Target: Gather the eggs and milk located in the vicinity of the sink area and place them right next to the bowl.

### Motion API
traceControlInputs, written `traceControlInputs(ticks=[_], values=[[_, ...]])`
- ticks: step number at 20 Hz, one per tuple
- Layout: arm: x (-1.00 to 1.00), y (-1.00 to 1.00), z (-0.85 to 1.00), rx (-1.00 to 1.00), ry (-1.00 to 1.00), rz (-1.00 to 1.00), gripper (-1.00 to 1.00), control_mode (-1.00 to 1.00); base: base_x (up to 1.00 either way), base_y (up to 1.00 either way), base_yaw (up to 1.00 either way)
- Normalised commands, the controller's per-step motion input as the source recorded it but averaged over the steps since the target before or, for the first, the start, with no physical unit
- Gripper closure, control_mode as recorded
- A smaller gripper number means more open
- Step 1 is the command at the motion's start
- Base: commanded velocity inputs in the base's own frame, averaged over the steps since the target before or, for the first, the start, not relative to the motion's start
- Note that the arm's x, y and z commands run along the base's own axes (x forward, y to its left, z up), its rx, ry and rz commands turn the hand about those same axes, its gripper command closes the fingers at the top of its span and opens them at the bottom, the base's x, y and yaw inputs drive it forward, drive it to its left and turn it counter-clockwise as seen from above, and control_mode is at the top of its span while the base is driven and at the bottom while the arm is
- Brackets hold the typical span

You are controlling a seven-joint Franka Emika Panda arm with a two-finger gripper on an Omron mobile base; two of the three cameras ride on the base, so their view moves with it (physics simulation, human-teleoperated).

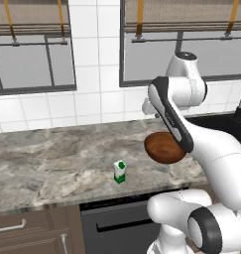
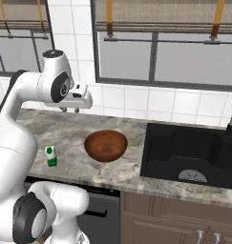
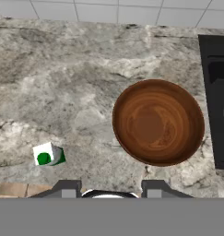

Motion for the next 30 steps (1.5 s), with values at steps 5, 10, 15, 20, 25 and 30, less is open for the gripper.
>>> traceControlInputs(ticks=[5, 10, 15, 20, 25, 30], values=[[-0.24, 0.02, 0.0, 0.0, 0.0, 0.04, -1.0, -1.0, 0.0, 0.0, 0.0], [-0.47, 0.38, -0.03, 0.0, -0.01, 0.15, -1.0, -1.0, 0.0, 0.0, 0.0], [-0.21, 0.52, -0.14, 0.02, -0.01, 0.3, -1.0, -1.0, 0.0, 0.0, 0.0], [-0.24, 0.63, 0.0, 0.0, 0.03, 0.3, -1.0, -1.0, 0.0, 0.0, 0.0], [-0.02, 0.51, -0.1, -0.05, 0.13, 0.14, -1.0, -1.0, 0.0, 0.0, 0.0], [0.04, 0.32, -0.45, -0.06, 0.21, 0.0, -1.0, -1.0, 0.0, 0.0, 0.0]])
